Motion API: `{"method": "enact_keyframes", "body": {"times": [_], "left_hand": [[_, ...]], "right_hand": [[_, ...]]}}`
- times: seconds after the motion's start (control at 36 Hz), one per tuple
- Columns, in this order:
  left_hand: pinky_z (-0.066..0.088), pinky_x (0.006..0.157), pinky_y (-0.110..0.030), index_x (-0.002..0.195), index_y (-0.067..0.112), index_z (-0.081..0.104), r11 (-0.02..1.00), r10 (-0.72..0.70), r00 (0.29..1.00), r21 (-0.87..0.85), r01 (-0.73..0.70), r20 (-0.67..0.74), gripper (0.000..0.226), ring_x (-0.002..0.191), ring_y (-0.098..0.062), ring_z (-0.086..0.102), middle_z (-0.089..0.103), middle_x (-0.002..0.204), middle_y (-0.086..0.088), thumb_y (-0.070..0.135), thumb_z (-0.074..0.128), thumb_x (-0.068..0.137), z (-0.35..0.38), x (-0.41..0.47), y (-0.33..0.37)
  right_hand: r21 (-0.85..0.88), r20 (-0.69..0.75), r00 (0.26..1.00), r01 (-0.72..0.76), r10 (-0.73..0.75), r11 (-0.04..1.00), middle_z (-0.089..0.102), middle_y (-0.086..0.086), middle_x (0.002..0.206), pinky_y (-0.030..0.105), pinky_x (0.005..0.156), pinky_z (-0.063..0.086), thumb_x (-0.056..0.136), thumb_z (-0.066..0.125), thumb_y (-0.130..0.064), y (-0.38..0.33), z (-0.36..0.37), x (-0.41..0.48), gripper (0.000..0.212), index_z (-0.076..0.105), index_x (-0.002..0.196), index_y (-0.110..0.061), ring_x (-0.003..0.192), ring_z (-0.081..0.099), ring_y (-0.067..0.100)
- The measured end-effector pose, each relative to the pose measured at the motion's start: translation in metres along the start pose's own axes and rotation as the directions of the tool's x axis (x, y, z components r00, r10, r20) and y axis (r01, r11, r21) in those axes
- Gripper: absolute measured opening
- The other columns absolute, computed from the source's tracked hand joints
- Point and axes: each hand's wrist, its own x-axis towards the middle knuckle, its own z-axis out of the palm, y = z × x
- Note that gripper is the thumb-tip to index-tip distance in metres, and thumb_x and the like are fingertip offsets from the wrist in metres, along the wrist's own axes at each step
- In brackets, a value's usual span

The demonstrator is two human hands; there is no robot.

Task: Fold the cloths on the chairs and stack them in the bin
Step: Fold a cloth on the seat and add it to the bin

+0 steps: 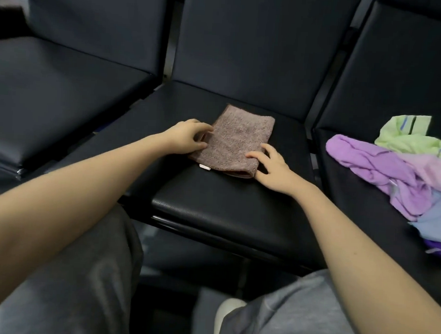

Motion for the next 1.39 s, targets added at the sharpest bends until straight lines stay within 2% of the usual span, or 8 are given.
{"method": "enact_keyframes", "body": {"times": [0.22, 0.36, 0.56, 0.67, 0.78, 0.94, 1.14, 1.39], "left_hand": [[0.042, 0.058, -0.006, 0.114, 0.008, 0.067, 0.943, -0.094, 0.995, -0.317, 0.101, 0.037, 0.042, 0.064, -0.005, 0.057, 0.061, 0.074, 0.003, -0.008, 0.037, 0.089, -0.006, 0.001, 0.004], [0.036, 0.1, -0.025, 0.134, 0.014, 0.052, 0.994, 0.107, 0.994, -0.035, -0.108, -0.033, 0.054, 0.123, -0.026, 0.049, 0.051, 0.132, -0.012, -0.006, 0.047, 0.084, 0.0, 0.0, -0.009], [0.027, 0.108, -0.029, 0.143, 0.01, 0.039, 0.978, 0.206, 0.971, -0.069, -0.198, 0.121, 0.097, 0.132, -0.026, 0.036, 0.039, 0.143, -0.009, 0.054, 0.063, 0.059, -0.004, -0.011, 0.001], [0.046, 0.091, -0.028, 0.102, 0.019, 0.061, 0.942, 0.171, 0.981, -0.308, -0.137, 0.087, 0.032, 0.095, -0.006, 0.06, 0.06, 0.1, 0.005, 0.018, 0.08, 0.076, 0.008, -0.008, 0.01], [0.047, 0.095, -0.029, 0.117, 0.006, 0.057, 0.782, 0.195, 0.98, -0.597, -0.178, -0.036, 0.034, 0.1, -0.006, 0.059, 0.062, 0.11, -0.006, 0.022, 0.066, 0.088, 0.013, -0.01, 0.024], [0.049, 0.062, -0.011, 0.09, 0.02, 0.062, 0.626, -0.063, 0.998, -0.779, 0.045, 0.007, 0.011, 0.068, 0.002, 0.064, 0.067, 0.08, 0.011, 0.028, 0.056, 0.095, 0.012, -0.007, 0.04], [0.04, 0.063, -0.026, 0.092, 0.008, 0.058, 0.881, -0.286, 0.951, -0.423, 0.213, -0.116, 0.017, 0.08, -0.018, 0.055, 0.059, 0.087, -0.003, 0.025, 0.057, 0.092, 0.019, -0.002, 0.037], [0.041, 0.077, -0.033, 0.087, 0.013, 0.048, 0.955, -0.278, 0.923, -0.181, 0.236, -0.266, 0.015, 0.102, -0.033, 0.057, 0.063, 0.108, -0.011, 0.026, 0.047, 0.094, 0.03, -0.001, 0.051]], "right_hand": [[0.151, -0.184, 0.982, 0.073, -0.044, 0.986, 0.064, 0.012, 0.117, 0.03, 0.088, 0.038, 0.096, 0.047, -0.009, -0.002, -0.006, 0.003, 0.025, 0.069, 0.109, -0.005, 0.11, 0.057, 0.027], [0.44, -0.126, 0.991, 0.015, 0.045, 0.898, 0.059, -0.004, 0.066, 0.018, 0.059, 0.034, 0.096, 0.054, -0.025, -0.005, -0.009, -0.001, 0.032, 0.066, 0.093, 0.004, 0.062, 0.048, -0.003], [0.715, -0.077, 0.984, -0.056, 0.159, 0.697, 0.071, 0.004, 0.097, 0.037, 0.101, 0.044, 0.094, 0.055, -0.017, -0.002, -0.014, -0.004, 0.017, 0.071, 0.089, -0.016, 0.099, 0.064, 0.022], [0.779, -0.072, 0.974, -0.078, 0.213, 0.622, 0.071, 0.004, 0.097, 0.043, 0.104, 0.043, 0.094, 0.054, -0.016, 0.004, -0.014, -0.004, 0.018, 0.071, 0.086, -0.015, 0.098, 0.064, 0.024], [0.795, -0.171, 0.947, -0.032, 0.274, 0.606, 0.07, 0.005, 0.096, 0.046, 0.1, 0.045, 0.095, 0.055, -0.021, 0.002, -0.016, -0.001, 0.021, 0.071, 0.086, -0.012, 0.098, 0.064, 0.024], [0.804, -0.31, 0.859, 0.008, 0.408, 0.594, 0.061, 0.001, 0.087, 0.029, 0.075, 0.045, 0.098, 0.049, -0.025, -0.009, -0.019, 0.013, 0.032, 0.063, 0.098, 0.004, 0.083, 0.056, 0.012], [0.643, -0.308, 0.828, -0.182, 0.469, 0.744, 0.056, 0.004, 0.085, 0.03, 0.07, 0.038, 0.095, 0.05, -0.02, -0.016, 0.001, 0.034, 0.027, 0.065, 0.095, 0.001, 0.081, 0.05, 0.017], [0.574, -0.462, 0.715, -0.209, 0.524, 0.791, 0.061, 0.006, 0.096, 0.028, 0.07, 0.034, 0.1, 0.04, -0.021, -0.022, 0.014, 0.032, 0.022, 0.059, 0.1, -0.009, 0.092, 0.056, 0.025]]}}
